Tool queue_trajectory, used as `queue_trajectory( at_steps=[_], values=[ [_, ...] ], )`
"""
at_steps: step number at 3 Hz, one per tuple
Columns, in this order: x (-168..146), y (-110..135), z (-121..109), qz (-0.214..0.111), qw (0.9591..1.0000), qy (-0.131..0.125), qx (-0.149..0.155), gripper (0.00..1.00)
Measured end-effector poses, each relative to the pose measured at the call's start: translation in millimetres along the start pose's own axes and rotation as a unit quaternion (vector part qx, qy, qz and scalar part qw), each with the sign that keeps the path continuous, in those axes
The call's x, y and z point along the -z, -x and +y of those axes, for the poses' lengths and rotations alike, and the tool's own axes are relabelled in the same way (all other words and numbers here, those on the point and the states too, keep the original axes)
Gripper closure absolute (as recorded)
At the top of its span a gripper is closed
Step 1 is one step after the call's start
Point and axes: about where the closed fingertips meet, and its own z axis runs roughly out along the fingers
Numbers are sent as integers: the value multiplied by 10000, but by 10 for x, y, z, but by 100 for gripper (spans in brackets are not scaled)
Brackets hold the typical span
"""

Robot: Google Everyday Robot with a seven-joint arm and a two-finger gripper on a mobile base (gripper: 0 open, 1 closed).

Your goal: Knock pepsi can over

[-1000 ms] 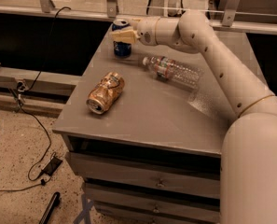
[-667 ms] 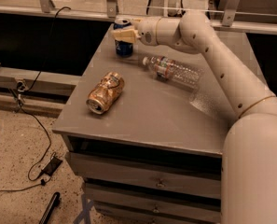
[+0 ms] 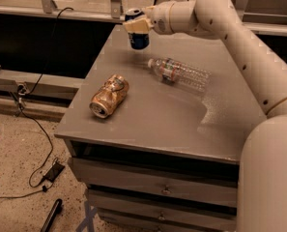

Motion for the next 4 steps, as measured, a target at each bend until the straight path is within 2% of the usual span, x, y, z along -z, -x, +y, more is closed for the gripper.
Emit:
queue_trajectory(
  at_steps=[1, 2, 3, 4],
  values=[
    [417, 122, -61, 719, 9964, -226, 384, 100],
    [834, 7, 27, 1733, 9820, -173, 727, 100],
    [1360, -150, 218, 2786, 9560, -13, 923, 100],
    [1841, -214, 477, 3607, 9273, 131, 996, 100]
  ],
)
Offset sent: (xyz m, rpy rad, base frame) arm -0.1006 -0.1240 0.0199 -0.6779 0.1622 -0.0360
